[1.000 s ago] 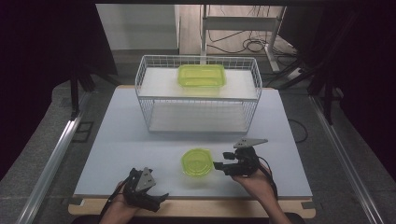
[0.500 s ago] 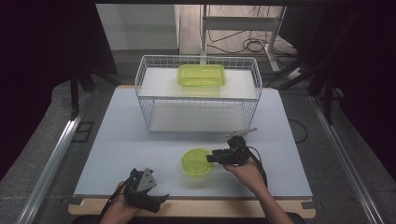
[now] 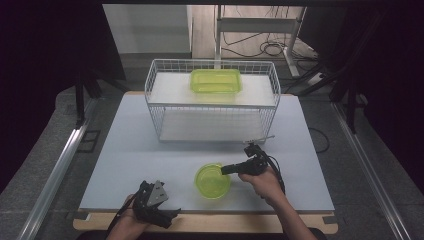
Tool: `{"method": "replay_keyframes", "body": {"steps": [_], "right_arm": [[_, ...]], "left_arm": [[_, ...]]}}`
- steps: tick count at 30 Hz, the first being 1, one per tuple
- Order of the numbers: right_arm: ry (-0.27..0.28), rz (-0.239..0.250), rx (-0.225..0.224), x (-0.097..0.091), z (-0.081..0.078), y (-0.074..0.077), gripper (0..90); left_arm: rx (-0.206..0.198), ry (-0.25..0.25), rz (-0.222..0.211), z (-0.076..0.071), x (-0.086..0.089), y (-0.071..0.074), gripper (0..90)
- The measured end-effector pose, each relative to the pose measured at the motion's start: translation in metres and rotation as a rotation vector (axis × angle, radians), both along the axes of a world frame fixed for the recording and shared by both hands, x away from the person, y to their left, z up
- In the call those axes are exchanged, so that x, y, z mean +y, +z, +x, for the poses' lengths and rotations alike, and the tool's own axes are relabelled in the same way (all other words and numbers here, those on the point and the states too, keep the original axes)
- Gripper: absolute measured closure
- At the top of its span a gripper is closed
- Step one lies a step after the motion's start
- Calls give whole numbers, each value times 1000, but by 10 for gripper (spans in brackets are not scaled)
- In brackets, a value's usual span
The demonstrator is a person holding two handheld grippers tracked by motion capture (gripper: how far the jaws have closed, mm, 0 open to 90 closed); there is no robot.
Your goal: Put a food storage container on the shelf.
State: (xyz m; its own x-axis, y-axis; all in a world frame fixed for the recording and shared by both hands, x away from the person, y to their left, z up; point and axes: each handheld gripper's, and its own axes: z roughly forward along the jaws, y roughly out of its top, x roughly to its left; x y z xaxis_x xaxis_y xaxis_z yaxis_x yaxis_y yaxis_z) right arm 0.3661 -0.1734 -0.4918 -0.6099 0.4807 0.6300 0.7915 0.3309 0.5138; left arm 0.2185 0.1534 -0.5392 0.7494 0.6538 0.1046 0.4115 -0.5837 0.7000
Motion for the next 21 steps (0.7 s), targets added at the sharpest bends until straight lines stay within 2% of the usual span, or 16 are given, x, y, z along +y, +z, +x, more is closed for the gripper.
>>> {"method": "replay_keyframes", "body": {"steps": [2, 8, 14, 21], "right_arm": [[6, 15, 10, 0, -1, 2, 818], [13, 13, -3, 2, -3, 5, 821], [-6, 23, -3, -2, -3, 4, 823], [-24, 60, 6, -9, -2, 7, 835]], "left_arm": [[0, 0, 1, 0, 0, 0, 16], [-1, -1, 2, 0, 0, 0, 15], [-1, 0, 0, 0, 0, 0, 17], [4, -8, 8, 0, -1, -1, 17]]}}
